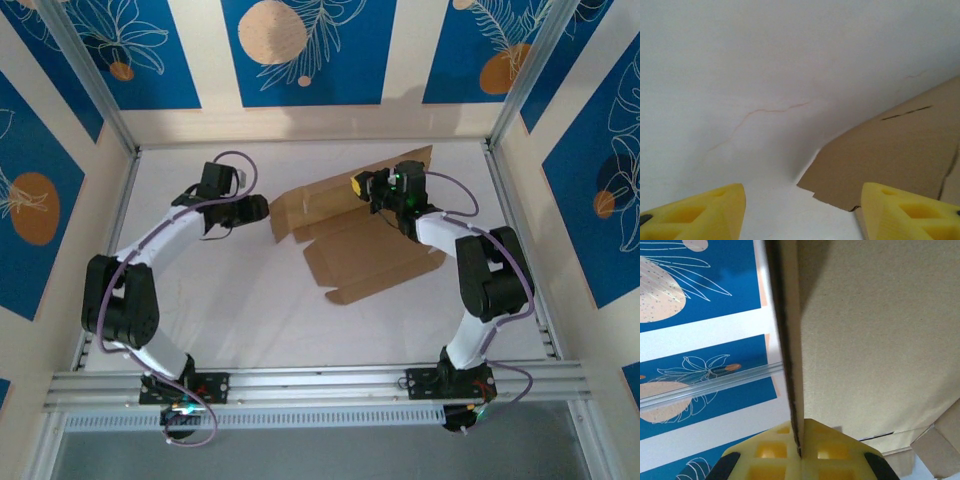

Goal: Fold the paper box

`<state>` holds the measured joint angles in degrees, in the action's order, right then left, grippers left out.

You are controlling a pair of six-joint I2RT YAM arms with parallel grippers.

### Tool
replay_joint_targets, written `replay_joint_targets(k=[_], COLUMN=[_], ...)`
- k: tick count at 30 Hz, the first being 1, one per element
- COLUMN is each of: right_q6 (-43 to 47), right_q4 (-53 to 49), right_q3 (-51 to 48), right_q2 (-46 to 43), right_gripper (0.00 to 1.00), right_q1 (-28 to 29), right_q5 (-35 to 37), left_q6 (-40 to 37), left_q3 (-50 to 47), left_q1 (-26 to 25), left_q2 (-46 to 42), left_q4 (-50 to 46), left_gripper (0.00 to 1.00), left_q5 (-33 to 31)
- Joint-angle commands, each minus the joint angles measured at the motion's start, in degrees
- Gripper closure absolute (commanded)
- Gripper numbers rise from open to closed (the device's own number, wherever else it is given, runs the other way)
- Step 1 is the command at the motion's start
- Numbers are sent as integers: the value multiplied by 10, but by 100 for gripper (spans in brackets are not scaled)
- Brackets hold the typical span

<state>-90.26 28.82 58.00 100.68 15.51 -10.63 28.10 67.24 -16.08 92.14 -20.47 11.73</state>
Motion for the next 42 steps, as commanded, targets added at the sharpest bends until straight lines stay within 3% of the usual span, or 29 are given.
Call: replay_joint_targets(k=[1, 6, 15, 22, 30, 35, 38, 42], right_q6=[-4, -13, -21, -22, 32, 78, 82, 47], right_q4=[-4, 4, 23, 41, 0, -95, -97, -36], right_q3=[-20, -19, -18, -24, -23, 3, 1, -19], right_q2=[17, 24, 33, 33, 14, -7, -15, -19], right_gripper=[100, 100, 100, 100, 100, 100, 100, 100], right_q1=[12, 18, 29, 31, 14, 16, 24, 25], right_q5=[-19, -18, -33, -47, -64, -42, -25, -14], left_q6=[20, 77, 165, 167, 110, 59, 73, 123], left_q3=[-9, -47, -94, -94, -143, -117, -89, -105], left_q1=[-2, -12, -32, -44, -25, -17, -29, -81], left_q2=[9, 8, 42, 49, -57, -163, -201, -216], left_q4=[93, 200, 355, 387, 329, 175, 136, 126], left_gripper=[39, 43, 46, 48, 47, 40, 39, 40], left_q5=[86, 154, 194, 209, 166, 84, 81, 74])
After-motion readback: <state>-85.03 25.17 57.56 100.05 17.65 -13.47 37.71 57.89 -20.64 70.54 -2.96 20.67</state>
